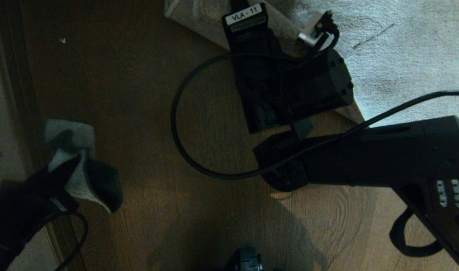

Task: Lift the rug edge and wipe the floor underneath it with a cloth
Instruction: Wipe the floor under the carpet with a rag, then lay down the carpet

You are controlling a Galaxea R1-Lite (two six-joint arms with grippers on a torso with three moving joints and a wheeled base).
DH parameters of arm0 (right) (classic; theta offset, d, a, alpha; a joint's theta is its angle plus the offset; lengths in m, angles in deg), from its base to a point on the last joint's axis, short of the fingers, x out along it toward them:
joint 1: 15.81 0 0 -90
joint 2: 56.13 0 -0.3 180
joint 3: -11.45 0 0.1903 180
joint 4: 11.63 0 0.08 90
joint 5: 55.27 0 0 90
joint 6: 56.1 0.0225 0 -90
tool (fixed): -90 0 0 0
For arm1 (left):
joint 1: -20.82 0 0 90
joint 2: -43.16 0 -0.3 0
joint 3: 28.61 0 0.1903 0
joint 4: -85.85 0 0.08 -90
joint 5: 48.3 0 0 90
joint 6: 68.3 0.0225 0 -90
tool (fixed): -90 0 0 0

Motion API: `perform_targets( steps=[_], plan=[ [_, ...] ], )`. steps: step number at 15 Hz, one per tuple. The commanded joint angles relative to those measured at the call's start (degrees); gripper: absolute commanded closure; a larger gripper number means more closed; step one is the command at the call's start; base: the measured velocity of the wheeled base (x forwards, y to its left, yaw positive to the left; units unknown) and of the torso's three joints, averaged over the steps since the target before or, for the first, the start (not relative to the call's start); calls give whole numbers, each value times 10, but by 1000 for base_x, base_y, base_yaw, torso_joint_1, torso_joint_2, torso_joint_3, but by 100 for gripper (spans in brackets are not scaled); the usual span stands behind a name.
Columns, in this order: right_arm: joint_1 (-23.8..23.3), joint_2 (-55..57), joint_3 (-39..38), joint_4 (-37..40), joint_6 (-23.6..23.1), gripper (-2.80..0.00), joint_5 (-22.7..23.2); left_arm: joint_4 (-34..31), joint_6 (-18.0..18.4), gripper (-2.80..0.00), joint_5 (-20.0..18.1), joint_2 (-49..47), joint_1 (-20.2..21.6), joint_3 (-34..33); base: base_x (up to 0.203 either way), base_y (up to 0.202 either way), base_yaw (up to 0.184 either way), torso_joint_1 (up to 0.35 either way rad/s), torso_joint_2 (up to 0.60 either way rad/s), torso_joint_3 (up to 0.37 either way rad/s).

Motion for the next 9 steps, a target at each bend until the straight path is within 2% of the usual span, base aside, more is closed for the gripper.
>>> perform_targets(
  steps=[1,9],
  plan=[
    [1,1,0,-28,2,0,0,-106,13,0,-3,122,0,-3,0,0,0,0,0,0],
    [0,1,-1,-28,3,0,0,-645,29,0,-16,518,-2,-3,0,0,0,0,0,0]
  ],
)
